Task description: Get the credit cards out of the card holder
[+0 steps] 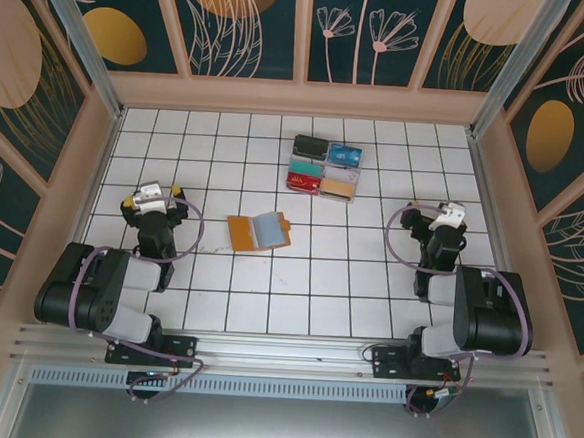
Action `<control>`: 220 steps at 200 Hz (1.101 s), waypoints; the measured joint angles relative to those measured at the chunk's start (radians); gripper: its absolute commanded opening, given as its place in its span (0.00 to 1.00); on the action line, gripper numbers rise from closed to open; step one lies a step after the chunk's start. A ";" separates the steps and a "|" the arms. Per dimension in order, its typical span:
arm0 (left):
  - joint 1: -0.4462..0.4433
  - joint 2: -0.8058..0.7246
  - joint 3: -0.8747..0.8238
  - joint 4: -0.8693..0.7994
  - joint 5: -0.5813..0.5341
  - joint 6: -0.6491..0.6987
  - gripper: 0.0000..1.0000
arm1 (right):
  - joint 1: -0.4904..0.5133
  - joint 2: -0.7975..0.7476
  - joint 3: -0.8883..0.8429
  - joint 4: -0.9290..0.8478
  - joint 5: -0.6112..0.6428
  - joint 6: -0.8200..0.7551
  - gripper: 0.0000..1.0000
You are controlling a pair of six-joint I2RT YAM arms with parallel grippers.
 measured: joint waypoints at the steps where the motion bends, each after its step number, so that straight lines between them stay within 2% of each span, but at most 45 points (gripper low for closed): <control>1: 0.000 0.000 0.000 0.003 0.003 0.000 0.99 | 0.000 0.003 -0.001 0.005 -0.003 0.000 0.99; 32: 0.008 0.000 -0.008 0.063 0.050 0.001 0.99 | 0.005 0.071 -0.018 0.102 -0.037 -0.020 0.99; 69: 0.011 0.049 -0.032 0.158 0.074 0.004 0.99 | 0.017 0.085 -0.014 0.118 -0.039 -0.033 0.99; 220: 0.016 0.068 -0.017 0.146 0.069 0.003 0.99 | 0.027 0.088 0.002 0.119 -0.031 -0.034 0.99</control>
